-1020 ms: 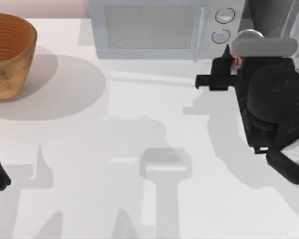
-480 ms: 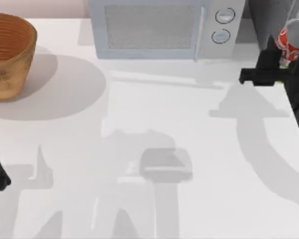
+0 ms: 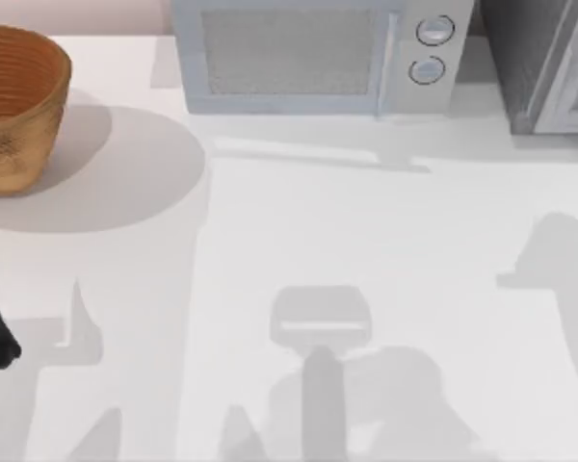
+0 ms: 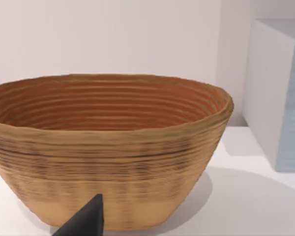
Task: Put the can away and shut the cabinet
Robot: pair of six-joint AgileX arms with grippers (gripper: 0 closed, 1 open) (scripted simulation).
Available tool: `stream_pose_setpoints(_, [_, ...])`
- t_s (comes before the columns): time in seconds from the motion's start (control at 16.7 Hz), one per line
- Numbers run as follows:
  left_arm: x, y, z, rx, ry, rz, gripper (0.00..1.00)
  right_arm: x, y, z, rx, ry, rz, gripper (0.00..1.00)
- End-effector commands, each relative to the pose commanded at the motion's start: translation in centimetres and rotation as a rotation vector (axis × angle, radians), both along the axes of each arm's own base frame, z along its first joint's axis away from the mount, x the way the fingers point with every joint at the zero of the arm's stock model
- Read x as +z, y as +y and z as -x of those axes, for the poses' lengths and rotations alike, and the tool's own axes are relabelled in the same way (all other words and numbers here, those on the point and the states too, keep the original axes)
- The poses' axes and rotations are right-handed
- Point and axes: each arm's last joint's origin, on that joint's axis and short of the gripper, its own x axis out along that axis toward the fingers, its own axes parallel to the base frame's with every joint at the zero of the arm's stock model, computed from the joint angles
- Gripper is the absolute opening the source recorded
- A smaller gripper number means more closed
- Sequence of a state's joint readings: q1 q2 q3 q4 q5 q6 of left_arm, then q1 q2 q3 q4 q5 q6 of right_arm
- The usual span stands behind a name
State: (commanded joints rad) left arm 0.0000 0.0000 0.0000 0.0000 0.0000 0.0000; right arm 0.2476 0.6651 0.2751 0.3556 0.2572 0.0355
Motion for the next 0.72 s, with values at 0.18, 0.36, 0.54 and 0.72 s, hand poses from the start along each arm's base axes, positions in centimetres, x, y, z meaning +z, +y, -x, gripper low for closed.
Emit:
stream_pose_setpoints(0.18, [0.0,0.0,0.0,0.000,0.000,0.000,1.00,-1.7,-1.8,3.0,0.002,-0.022,0.003,0.00])
stream_pose_setpoints(0.36, [0.0,0.0,0.0,0.000,0.000,0.000,1.00,-3.8,-2.7,4.8,0.004,-0.037,0.010,0.00])
stream_pose_setpoints(0.54, [0.0,0.0,0.0,0.000,0.000,0.000,1.00,-5.5,-3.2,5.5,0.006,-0.035,0.016,0.00])
stream_pose_setpoints(0.72, [0.0,0.0,0.0,0.000,0.000,0.000,1.00,-6.2,-3.4,5.7,0.007,-0.031,0.018,0.00])
